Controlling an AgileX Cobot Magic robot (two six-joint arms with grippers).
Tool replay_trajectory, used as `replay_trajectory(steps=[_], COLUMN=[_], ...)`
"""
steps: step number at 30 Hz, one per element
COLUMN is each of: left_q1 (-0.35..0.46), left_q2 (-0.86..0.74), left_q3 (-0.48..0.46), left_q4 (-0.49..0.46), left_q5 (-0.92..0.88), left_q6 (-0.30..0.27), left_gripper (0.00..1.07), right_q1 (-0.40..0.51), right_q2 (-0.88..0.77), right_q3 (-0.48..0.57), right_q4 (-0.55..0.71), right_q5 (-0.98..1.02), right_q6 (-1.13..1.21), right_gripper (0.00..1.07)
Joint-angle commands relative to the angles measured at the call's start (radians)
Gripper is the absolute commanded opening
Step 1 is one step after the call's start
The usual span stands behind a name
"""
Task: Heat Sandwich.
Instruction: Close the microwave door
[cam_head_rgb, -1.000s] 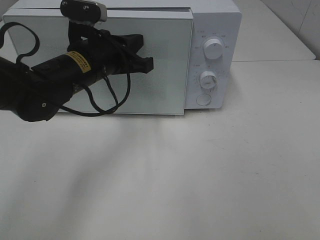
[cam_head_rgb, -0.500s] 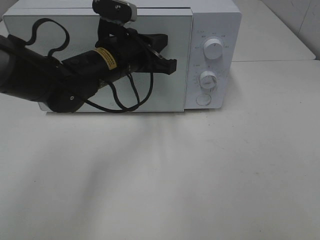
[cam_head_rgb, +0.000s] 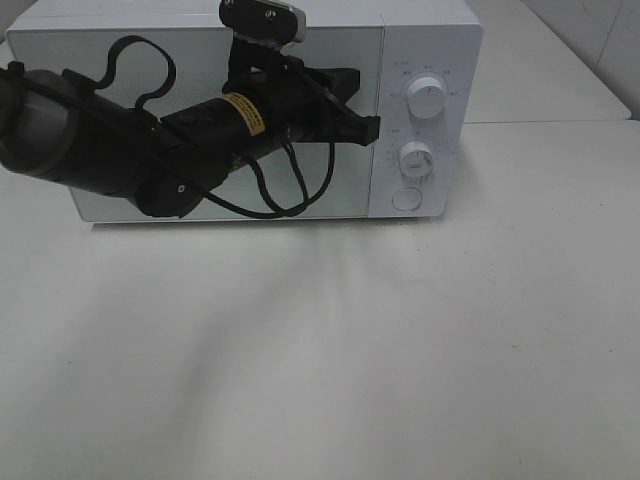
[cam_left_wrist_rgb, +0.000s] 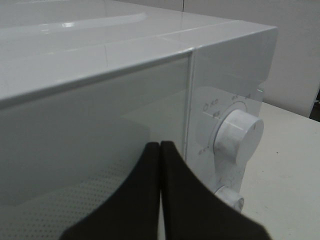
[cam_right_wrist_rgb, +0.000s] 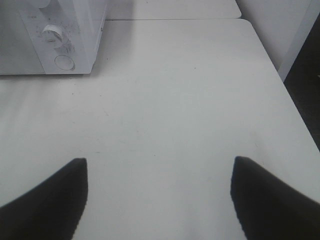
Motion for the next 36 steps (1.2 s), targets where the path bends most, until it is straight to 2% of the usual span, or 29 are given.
replay_trajectory(steps=[1, 24, 27, 29, 32, 34, 36], left_q1=[0.037, 0.029, 0.029, 0.029, 0.029, 0.029, 0.029], left_q2=[0.005, -0.022, -0.051, -0.091, -0.113, -0.153, -0.166], left_q3=[-0.028, -0.022, 0.013, 0.078, 0.123, 0.194, 0.219], left_q4=[-0.172, -0.153, -0.15, -0.15, -0.15, -0.15, -0.15], left_q5=[0.026, 0.063, 0.064, 0.062, 0.054, 0.047, 0.047], left_q6=[-0.01, -0.01, -0.01, -0.01, -0.01, -0.01, -0.01], left_gripper=[0.0, 0.0, 0.0, 0.0, 0.0, 0.0, 0.0], right_q1=[-0.007, -0.007, -0.007, -0.007, -0.007, -0.007, -0.007], right_q2=[-0.028, -0.028, -0.028, -0.028, -0.028, -0.028, -0.028], right_q3=[0.001, 0.001, 0.001, 0.001, 0.001, 0.001, 0.001], right_q4=[0.0, 0.0, 0.0, 0.0, 0.0, 0.0, 0.0], right_q5=[-0.005, -0.005, -0.005, -0.005, -0.005, -0.005, -0.005], right_q6=[-0.002, -0.002, -0.002, -0.002, -0.002, -0.002, -0.002], right_gripper=[0.76, 0.76, 0.76, 0.76, 0.76, 0.76, 0.76])
